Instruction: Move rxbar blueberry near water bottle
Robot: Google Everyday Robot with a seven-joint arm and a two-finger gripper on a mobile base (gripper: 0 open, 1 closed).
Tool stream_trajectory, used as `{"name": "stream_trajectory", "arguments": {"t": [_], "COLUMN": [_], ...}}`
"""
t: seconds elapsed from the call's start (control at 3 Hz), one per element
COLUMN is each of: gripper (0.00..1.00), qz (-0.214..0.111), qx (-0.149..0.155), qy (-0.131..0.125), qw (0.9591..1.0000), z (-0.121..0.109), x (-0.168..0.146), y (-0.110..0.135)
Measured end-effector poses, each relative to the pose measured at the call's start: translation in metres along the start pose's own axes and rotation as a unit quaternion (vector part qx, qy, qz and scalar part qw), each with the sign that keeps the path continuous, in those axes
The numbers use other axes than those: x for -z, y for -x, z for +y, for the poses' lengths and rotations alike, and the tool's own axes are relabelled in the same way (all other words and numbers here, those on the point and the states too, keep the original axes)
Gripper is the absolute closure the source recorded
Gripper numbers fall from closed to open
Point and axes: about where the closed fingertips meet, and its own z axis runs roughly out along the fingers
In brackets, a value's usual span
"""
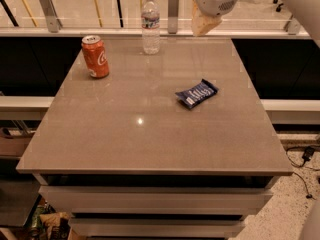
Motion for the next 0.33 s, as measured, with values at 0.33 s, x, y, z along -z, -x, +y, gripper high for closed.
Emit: {"name": "stream_trajectory", "arguments": {"t": [0.33], "gripper": [0.6], "qz": [0.0], "qx": [0.001], "qy": [0.0], "qw": [1.0], "z": [0.0], "x": [-0.0008], "y": [0.0006]}}
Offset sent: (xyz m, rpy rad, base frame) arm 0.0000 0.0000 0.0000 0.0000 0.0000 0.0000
